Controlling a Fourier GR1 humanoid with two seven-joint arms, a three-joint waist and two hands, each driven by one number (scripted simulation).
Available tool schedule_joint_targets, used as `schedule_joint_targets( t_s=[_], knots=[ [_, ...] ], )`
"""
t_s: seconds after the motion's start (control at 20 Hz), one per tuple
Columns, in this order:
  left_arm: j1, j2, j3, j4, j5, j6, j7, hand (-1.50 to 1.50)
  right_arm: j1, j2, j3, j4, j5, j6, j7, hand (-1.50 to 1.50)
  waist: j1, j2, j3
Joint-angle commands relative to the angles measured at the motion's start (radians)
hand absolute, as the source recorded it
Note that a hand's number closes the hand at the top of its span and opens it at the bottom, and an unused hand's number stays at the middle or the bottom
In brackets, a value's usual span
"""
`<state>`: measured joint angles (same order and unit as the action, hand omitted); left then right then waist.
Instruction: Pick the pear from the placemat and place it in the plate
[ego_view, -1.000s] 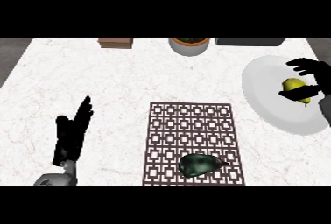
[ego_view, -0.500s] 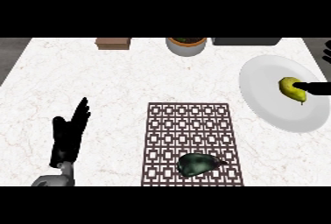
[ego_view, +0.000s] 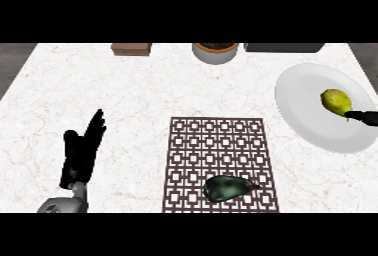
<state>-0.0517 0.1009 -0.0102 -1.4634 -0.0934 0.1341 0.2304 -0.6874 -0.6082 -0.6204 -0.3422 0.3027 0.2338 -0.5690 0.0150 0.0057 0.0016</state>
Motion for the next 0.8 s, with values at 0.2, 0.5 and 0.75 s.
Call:
schedule_joint_targets(
  t_s=[0.2,0.5,0.75],
  knots=[
    [-0.009,0.000,0.021,0.067,0.011,-0.028,-0.077,0.00,-0.008,0.054,0.051,0.036,-0.007,-0.082,-0.066,-1.50,0.002,0.000,0.000],
    [-0.022,-0.007,0.023,0.000,-0.002,0.000,0.000,0.00,0.008,0.007,0.060,0.092,0.002,-0.146,-0.063,-1.50,0.007,0.003,0.001],
    [-0.008,0.024,0.028,-0.043,0.011,-0.042,0.046,0.00,0.019,0.016,0.074,0.107,-0.004,-0.184,-0.074,-1.50,0.007,0.002,0.000]
  ],
)
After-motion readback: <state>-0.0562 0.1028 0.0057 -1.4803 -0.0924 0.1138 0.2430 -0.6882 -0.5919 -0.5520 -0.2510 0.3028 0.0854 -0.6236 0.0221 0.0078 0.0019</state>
